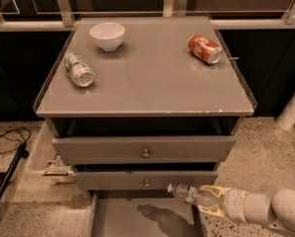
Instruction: Pick water bottle from bottom drawer and place on counter
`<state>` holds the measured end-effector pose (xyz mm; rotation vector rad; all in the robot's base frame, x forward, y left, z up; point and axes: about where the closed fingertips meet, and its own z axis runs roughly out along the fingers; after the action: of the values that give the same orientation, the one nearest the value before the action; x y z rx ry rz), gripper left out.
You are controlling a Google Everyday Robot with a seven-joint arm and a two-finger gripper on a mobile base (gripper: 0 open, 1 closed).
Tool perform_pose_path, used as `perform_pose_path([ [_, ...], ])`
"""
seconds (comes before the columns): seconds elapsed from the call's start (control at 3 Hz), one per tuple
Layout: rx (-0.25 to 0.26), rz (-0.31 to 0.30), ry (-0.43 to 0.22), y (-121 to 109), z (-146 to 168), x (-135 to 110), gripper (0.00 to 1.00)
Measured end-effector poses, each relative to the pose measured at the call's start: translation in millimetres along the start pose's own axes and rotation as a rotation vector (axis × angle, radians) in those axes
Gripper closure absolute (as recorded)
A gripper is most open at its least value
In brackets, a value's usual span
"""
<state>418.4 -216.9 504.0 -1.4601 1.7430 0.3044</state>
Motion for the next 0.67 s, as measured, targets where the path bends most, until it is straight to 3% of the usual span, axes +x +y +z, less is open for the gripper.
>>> perform_pose_path([
  [0.33, 0.056, -0.061, 0.009, -17, -39, -26, 1.0],
  [0.67, 0.129, -0.18, -0.021, -29, -101, -80, 1.0],
])
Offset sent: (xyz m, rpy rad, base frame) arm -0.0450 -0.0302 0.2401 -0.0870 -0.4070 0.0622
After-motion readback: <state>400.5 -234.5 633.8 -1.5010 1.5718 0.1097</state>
